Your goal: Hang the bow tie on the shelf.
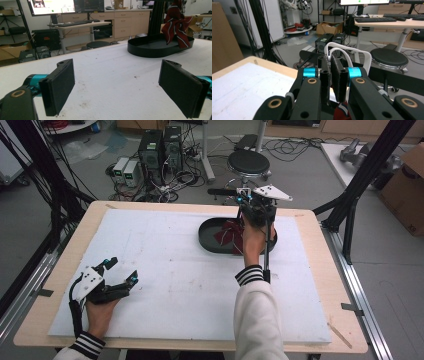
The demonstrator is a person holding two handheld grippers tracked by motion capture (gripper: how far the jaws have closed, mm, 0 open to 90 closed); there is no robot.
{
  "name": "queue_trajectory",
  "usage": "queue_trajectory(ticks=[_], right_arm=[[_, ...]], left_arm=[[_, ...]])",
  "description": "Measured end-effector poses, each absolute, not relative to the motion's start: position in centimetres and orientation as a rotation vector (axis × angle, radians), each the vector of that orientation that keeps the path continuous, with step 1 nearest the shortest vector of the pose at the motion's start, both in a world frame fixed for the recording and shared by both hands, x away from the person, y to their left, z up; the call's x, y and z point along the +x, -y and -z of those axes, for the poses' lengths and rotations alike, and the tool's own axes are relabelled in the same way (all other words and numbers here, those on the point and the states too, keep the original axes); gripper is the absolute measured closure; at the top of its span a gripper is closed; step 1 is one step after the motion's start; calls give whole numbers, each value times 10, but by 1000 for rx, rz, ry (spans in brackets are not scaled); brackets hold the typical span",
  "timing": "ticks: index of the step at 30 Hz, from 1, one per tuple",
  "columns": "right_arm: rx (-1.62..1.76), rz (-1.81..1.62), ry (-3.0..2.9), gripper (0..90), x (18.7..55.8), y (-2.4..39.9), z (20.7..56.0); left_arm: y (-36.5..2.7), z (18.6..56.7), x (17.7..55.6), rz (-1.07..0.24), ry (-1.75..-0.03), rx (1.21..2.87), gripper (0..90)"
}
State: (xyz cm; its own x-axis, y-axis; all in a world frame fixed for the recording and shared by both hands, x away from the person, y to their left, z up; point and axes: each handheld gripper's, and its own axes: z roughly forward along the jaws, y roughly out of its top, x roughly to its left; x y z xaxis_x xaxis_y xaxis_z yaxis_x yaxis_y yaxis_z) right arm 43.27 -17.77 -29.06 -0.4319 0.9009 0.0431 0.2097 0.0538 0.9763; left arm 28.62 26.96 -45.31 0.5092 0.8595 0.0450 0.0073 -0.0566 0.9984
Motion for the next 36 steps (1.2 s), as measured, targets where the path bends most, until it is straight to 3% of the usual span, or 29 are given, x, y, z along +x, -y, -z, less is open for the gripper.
queue_trajectory(ticks=[36], right_arm=[[1190,-1462,-1756,858,480,153,308]], left_arm=[[-271,454,285,-837,-795,1445,139]])
